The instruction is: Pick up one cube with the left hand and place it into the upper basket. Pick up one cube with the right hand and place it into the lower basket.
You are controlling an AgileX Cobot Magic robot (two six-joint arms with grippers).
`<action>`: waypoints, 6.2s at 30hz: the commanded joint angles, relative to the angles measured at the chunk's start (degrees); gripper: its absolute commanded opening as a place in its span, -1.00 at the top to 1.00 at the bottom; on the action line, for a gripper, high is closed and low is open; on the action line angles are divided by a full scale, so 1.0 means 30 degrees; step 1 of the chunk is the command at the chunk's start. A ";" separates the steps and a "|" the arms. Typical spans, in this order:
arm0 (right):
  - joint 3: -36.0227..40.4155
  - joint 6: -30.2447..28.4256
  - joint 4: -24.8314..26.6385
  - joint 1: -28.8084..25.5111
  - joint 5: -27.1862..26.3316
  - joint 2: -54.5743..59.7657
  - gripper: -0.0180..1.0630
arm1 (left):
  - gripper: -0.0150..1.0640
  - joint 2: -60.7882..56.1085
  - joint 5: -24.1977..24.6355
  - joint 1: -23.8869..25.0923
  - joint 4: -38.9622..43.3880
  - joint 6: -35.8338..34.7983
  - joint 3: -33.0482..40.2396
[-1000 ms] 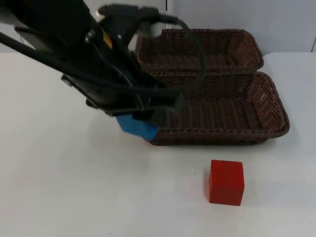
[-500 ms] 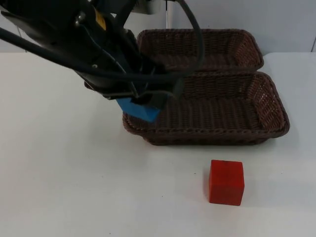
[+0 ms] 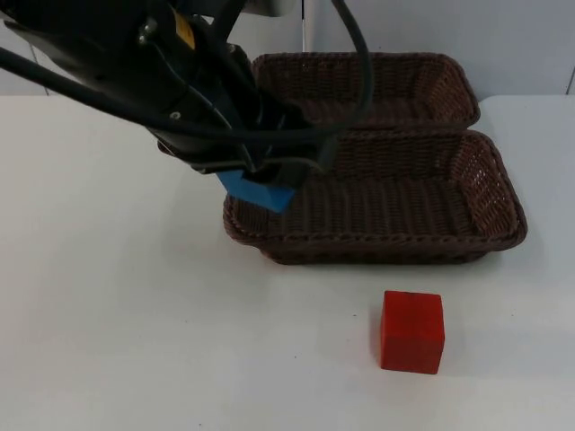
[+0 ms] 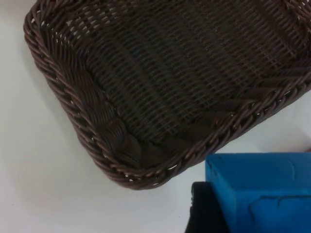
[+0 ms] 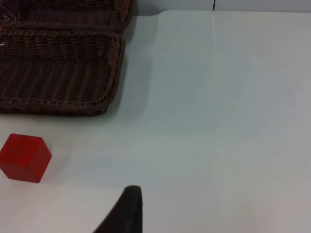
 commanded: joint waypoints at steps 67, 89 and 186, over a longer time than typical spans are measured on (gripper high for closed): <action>0.0039 -0.0178 0.0072 -0.0105 -0.0117 -0.0057 -0.98 | 0.98 2.2687 -0.0303 0.4996 -0.5176 0.6727 -2.8960; 0.0039 -0.0178 0.0072 -0.0105 -0.0117 -0.0057 -0.98 | -0.89 2.1611 0.1931 0.4996 -0.7737 0.6727 -2.9004; 0.0039 -0.0178 0.0072 -0.0105 -0.0117 -0.0057 -0.98 | -0.91 -0.7465 0.0609 0.5008 -0.0727 0.0613 0.1968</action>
